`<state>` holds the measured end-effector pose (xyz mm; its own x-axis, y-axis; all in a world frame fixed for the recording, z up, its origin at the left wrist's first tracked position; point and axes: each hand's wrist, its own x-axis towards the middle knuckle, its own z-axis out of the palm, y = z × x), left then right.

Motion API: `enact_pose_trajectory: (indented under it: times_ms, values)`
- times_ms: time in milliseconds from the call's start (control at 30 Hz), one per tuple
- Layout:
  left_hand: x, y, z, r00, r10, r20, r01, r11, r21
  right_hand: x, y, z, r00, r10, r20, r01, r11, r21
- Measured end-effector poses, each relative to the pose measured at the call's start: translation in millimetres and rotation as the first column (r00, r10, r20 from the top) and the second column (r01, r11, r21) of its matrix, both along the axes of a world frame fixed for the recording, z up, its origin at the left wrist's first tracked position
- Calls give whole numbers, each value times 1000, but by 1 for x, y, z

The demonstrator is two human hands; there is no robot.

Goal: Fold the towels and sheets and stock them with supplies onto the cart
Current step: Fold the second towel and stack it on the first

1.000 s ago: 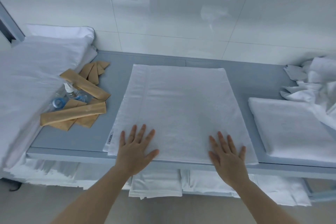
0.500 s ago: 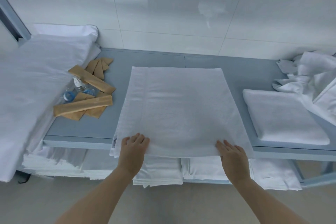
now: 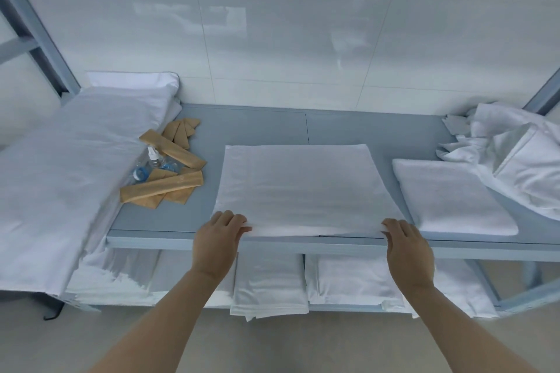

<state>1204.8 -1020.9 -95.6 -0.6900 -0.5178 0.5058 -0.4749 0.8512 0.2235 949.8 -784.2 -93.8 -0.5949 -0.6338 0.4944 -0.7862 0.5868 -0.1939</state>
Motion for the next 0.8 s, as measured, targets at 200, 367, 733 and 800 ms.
enact_pose_trajectory:
  times_ms: [200,367,733,800]
  values:
    - [-14,-34,41,999,-23,-48,15,988,-152,-41,-17,34,989,55,-139,-50,998,36]
    - [-42,-76,55,999,-26,40,34,980,-197,-99,-48,53,926,216,-309,-182,974,136]
    - [-106,-170,54,959,54,277,-16,990,-140,-203,-141,55,930,359,-81,-307,877,369]
    - [-118,-186,52,946,71,316,-21,987,-158,-217,-159,54,927,371,-49,-317,848,424]
